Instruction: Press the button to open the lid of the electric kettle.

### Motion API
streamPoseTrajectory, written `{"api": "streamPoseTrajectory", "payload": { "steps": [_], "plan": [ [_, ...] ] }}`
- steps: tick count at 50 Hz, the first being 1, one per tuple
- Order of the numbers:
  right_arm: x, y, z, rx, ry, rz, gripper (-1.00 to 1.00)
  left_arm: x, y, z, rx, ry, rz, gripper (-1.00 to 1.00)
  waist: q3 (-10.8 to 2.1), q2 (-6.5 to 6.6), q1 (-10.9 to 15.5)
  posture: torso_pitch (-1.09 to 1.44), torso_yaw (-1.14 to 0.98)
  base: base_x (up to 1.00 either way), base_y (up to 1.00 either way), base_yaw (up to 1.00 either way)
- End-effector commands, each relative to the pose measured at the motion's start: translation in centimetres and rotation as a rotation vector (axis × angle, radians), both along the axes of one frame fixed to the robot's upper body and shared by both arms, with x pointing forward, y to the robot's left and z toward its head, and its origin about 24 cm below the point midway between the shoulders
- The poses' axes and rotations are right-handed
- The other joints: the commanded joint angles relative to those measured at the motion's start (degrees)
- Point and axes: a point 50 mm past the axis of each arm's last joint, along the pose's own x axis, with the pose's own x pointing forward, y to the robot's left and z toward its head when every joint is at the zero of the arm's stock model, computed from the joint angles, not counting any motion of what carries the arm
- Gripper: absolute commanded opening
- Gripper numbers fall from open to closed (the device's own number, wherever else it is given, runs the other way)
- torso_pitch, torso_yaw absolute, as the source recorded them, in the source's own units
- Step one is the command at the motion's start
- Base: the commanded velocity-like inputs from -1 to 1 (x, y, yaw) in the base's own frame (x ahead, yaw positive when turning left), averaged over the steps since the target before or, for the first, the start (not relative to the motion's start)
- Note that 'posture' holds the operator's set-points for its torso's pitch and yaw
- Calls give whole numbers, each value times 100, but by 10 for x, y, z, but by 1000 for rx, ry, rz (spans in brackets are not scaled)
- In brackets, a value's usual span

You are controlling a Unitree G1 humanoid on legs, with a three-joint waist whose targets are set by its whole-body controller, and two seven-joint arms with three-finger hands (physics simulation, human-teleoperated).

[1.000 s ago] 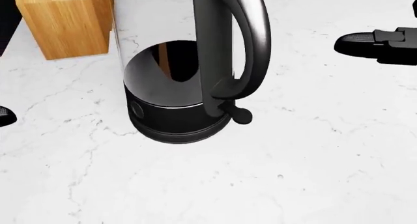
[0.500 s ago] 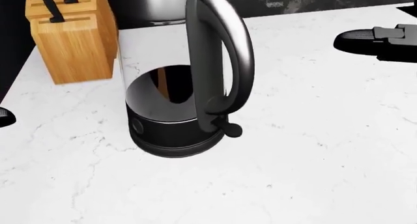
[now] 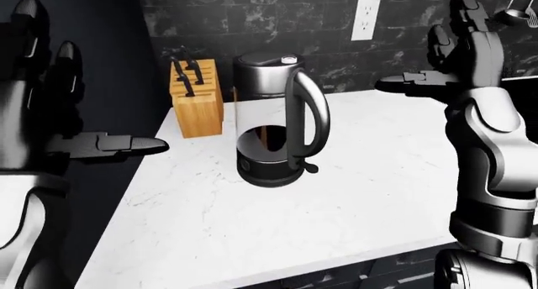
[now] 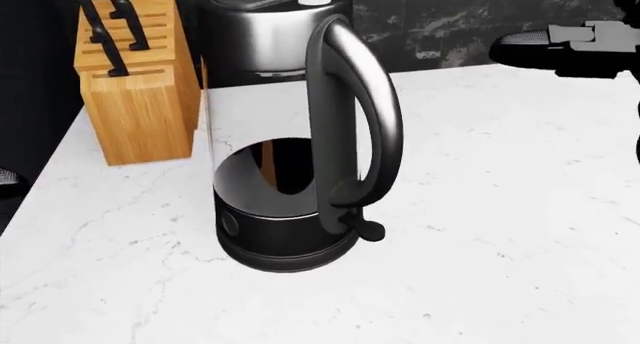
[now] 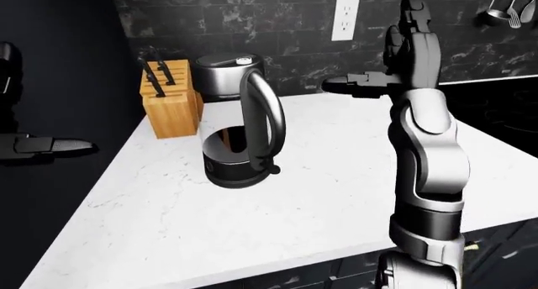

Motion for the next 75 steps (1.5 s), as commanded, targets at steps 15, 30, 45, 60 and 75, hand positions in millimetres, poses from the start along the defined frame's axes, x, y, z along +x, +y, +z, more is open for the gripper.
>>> {"api": "streamPoseTrajectory", "payload": {
  "steps": [15, 30, 45, 60, 75],
  "plan": [
    [27, 15, 42, -54, -96, 10, 100, -3, -4, 7, 42, -47, 2, 100, -40, 35, -1, -39, 0, 0, 0, 0],
    [69, 43, 67, -102, -100, 44, 100, -2, -4, 7, 43, -34, 6, 100, -23, 110, -30, -39, 0, 0, 0, 0],
    [94, 64, 69, -161, -56, 62, 100, -2, -5, 7, 42, -31, 4, 100, -9, 156, -24, -39, 0, 0, 0, 0],
    [102, 84, 68, -203, -15, 75, 100, -2, -5, 5, 40, -27, 4, 100, -2, 183, -9, -39, 0, 0, 0, 0],
    [104, 105, 68, -199, 11, 93, 100, -2, -3, 6, 37, -31, 8, 100, 6, 203, 3, -39, 0, 0, 0, 0]
  ]
}}
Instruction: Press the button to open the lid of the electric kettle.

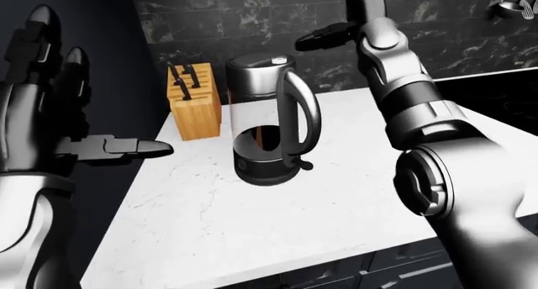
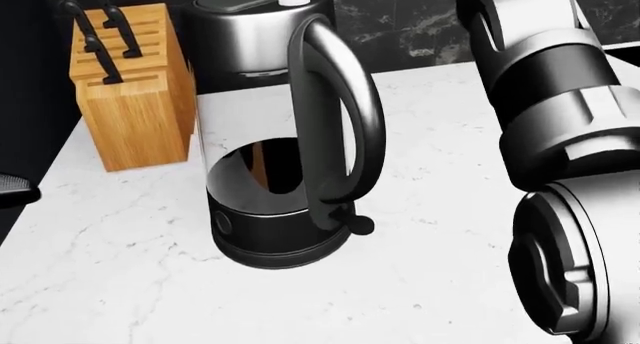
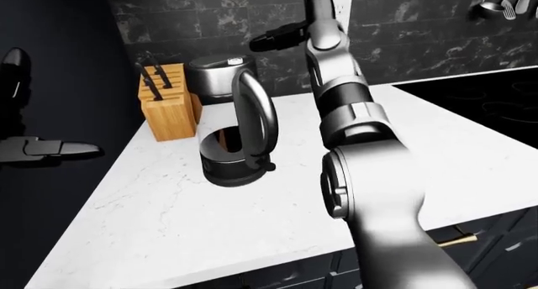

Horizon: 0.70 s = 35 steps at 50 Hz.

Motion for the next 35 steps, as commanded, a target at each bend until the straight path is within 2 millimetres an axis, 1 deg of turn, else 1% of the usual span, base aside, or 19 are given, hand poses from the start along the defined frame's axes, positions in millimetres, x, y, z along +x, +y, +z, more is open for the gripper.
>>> {"api": "streamPoseTrajectory", "payload": {
  "steps": [1, 11, 20, 35],
  "plan": [
    [-5, 3, 28, 13, -92, 4, 100, -4, -1, 11, 20, -62, 5, 100, -59, 14, -1, -39, 0, 0, 0, 0],
    [-6, 18, 33, 39, -76, 17, 100, -4, 0, 10, 17, -62, 7, 100, -56, 28, 3, -39, 0, 0, 0, 0],
    [-6, 24, 33, 41, -68, 22, 100, -4, 0, 10, 17, -61, 8, 100, -57, 31, 10, -39, 0, 0, 0, 0],
    [-5, 30, 24, 33, -36, 36, 100, -4, 1, 10, 16, -61, 9, 100, -59, 42, 10, -39, 0, 0, 0, 0]
  ]
}}
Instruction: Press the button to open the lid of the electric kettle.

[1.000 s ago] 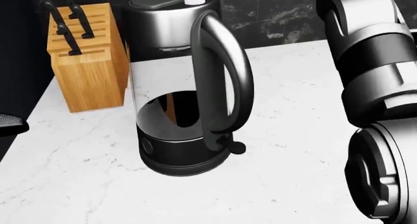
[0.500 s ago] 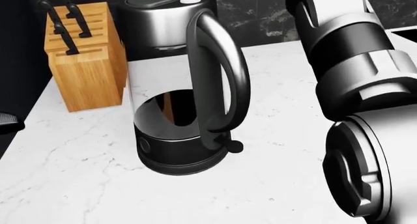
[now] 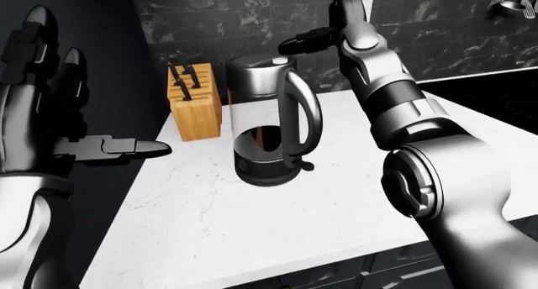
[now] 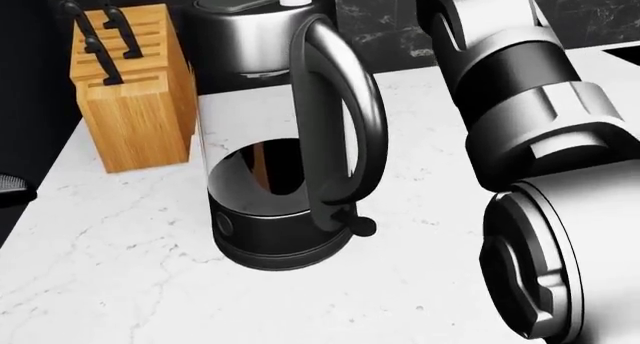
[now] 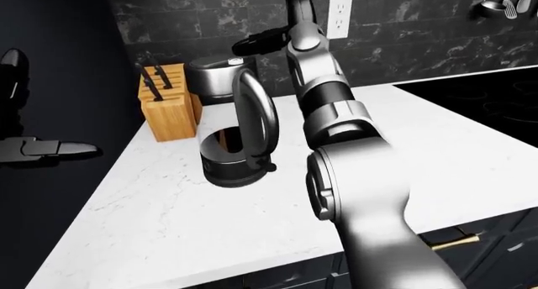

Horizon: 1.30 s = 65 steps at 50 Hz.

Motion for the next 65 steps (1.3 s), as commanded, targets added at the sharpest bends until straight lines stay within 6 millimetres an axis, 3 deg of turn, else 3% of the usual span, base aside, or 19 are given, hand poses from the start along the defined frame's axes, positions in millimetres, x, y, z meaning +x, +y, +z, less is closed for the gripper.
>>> {"api": "streamPoseTrajectory", "payload": {
  "steps": [1, 24, 40, 65],
  "plan": [
    [-5, 3, 29, 2, -110, 13, 100, -4, -1, 10, 22, -62, 3, 100, -64, 19, 0, -39, 0, 0, 0, 0],
    [-5, 8, 27, 7, -87, 40, 100, -4, -2, 12, 21, -65, 2, 100, -61, 29, -6, -39, 0, 0, 0, 0],
    [-4, 5, 26, 107, -12, 92, 100, -5, -1, 12, 20, -65, 2, 100, -61, 23, -16, -39, 0, 0, 0, 0],
    [-4, 10, 24, 54, -19, 119, 100, -6, -1, 13, 19, -68, 3, 100, -60, 36, -18, -39, 0, 0, 0, 0]
  ]
}}
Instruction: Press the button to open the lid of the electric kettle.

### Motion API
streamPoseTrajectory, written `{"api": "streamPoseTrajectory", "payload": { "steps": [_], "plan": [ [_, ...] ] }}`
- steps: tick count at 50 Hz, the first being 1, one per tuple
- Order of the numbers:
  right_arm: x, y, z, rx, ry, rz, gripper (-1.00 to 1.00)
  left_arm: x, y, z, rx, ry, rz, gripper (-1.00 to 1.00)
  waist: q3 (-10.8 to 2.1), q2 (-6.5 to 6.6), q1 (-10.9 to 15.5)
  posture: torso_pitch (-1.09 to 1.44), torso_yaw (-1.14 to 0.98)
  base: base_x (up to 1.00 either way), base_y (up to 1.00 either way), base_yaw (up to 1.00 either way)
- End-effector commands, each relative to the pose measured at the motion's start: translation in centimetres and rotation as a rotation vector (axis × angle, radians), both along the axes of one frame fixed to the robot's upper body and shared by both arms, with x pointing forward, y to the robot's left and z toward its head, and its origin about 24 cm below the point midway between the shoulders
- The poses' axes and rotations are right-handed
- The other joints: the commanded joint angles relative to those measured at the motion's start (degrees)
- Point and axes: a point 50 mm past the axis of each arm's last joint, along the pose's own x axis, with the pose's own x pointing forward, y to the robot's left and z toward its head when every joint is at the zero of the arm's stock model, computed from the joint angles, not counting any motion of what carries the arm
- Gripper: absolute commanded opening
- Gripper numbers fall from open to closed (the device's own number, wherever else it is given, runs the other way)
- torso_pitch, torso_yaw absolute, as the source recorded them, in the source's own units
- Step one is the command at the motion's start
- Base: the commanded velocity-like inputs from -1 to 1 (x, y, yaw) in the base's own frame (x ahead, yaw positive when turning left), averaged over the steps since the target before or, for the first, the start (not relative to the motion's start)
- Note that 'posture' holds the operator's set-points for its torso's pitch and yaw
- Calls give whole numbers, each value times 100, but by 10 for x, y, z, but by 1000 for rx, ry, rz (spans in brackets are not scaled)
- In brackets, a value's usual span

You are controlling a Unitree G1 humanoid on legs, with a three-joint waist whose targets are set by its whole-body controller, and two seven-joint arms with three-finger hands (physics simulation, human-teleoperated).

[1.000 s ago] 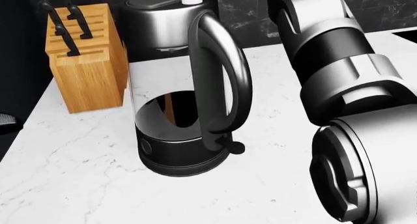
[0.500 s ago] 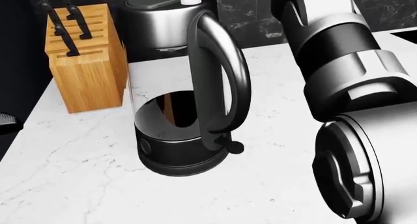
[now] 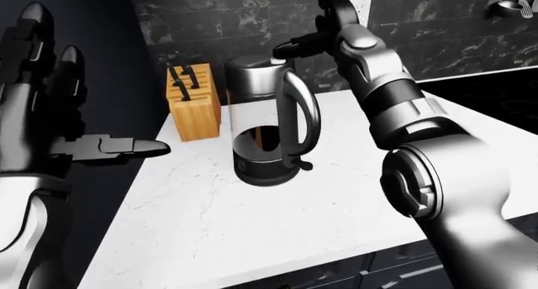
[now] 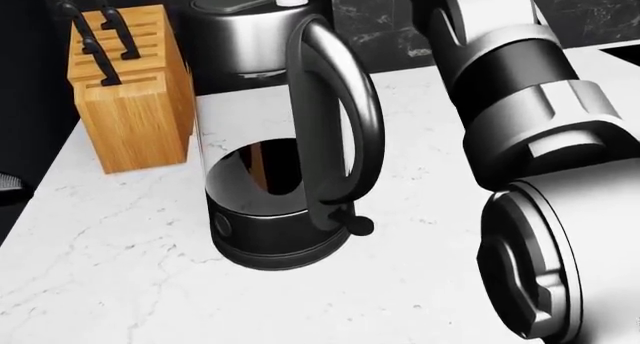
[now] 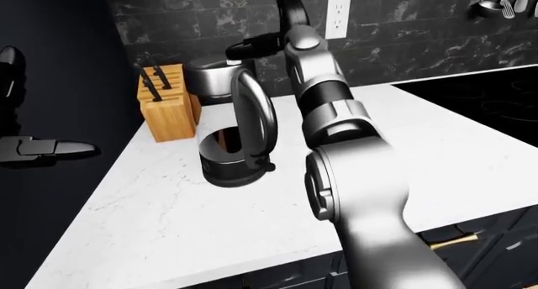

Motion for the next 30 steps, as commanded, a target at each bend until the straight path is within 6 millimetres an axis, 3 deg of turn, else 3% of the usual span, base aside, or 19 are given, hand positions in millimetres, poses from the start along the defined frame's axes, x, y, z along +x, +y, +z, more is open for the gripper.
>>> {"api": "streamPoseTrajectory", "payload": {
  "steps": [1, 13, 20, 30],
  "plan": [
    [-5, 3, 30, -23, -130, 10, 100, -4, -1, 10, 21, -60, 4, 100, -60, 20, 0, -39, 0, 0, 0, 0],
    [-5, 0, 32, -104, -161, 12, 100, -3, -1, 9, 20, -58, 3, 100, -62, 18, 7, -39, 0, 0, 0, 0],
    [-7, 1, 43, -197, -219, 27, 100, -4, -2, 10, 21, -60, 3, 100, -54, 18, 14, -39, 0, 0, 0, 0],
    [-7, 3, 39, -253, -227, 40, 100, -4, -2, 10, 26, -59, 3, 100, -59, 22, 16, -39, 0, 0, 0, 0]
  ]
}}
